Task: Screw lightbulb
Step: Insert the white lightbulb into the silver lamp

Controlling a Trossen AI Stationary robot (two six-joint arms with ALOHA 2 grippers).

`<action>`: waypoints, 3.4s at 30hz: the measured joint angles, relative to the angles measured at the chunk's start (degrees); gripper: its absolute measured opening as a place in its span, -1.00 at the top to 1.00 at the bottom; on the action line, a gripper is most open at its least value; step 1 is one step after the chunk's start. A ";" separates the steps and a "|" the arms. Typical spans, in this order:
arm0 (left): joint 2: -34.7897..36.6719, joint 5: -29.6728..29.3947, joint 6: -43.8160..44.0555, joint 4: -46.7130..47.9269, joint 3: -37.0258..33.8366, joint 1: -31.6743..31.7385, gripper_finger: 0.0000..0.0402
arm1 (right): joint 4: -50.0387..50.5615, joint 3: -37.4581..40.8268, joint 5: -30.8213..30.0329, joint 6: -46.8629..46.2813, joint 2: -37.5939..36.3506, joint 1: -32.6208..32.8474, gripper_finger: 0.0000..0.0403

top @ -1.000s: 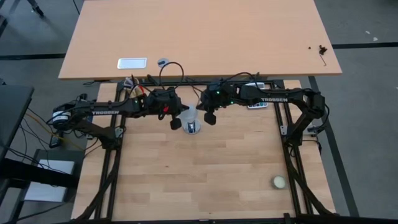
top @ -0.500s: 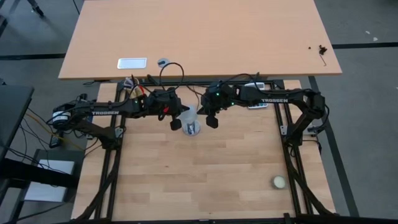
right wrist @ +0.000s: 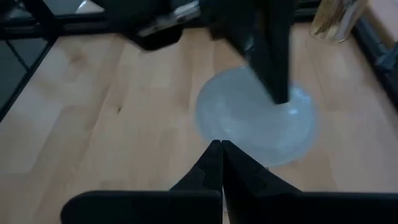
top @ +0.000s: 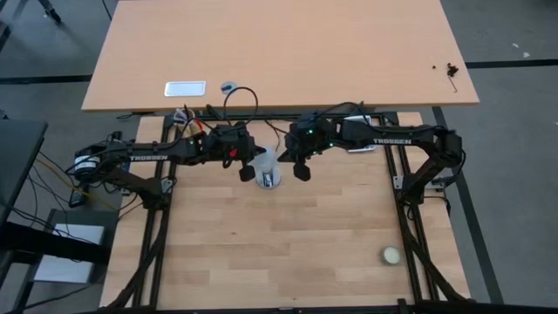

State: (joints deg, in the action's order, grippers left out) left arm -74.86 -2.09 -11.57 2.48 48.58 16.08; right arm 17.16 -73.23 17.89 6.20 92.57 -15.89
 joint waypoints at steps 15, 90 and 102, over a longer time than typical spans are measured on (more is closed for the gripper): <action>-0.07 0.17 0.00 -2.14 -0.12 -0.04 1.00 | -0.10 -0.02 -0.30 0.46 -0.11 -0.58 0.96; 8.80 0.43 8.52 1.23 -9.54 -6.82 1.00 | -3.86 -0.07 -4.76 3.05 3.04 -0.25 0.98; 8.80 -1.88 9.04 2.55 -9.54 -6.84 1.00 | -2.74 -0.43 -4.20 2.77 4.40 1.24 0.98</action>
State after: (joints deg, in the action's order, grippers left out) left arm -66.06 -3.96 -2.54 5.03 39.05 9.23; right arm 14.42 -73.66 13.69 8.97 96.97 -14.65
